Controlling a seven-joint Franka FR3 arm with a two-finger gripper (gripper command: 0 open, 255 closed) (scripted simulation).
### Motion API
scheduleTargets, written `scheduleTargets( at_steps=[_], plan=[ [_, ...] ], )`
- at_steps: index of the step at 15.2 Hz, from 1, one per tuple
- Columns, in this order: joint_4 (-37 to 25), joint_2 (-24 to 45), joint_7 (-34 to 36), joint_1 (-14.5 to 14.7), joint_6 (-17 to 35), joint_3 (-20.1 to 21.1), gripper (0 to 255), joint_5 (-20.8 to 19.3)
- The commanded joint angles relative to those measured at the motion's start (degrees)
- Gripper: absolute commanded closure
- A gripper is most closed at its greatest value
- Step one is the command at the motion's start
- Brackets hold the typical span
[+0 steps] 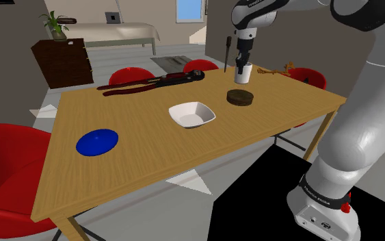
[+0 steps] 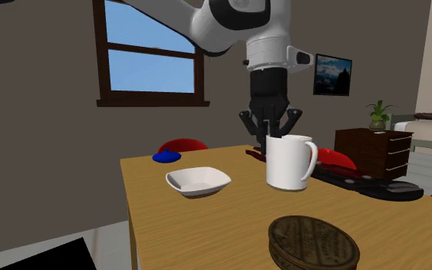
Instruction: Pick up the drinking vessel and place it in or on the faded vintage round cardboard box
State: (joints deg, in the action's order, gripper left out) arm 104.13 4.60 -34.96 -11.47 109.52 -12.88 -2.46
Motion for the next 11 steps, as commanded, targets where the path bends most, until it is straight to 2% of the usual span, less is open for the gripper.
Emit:
scheduleTargets(
  at_steps=[1, 4, 5, 11],
  plan=[
    [-2.9, 2.1, -2.7, -1.4, -0.7, -1.1, 255, 0.7],
    [-9.6, 6.7, -6.5, -3.6, -2.8, -2.4, 255, 2.2],
    [-10.2, 7.1, -6.8, -3.8, -3.0, -2.4, 255, 2.3],
    [-6.3, 7.7, -6.7, -3.8, 1.5, -2.4, 255, 2.4]
  ],
)
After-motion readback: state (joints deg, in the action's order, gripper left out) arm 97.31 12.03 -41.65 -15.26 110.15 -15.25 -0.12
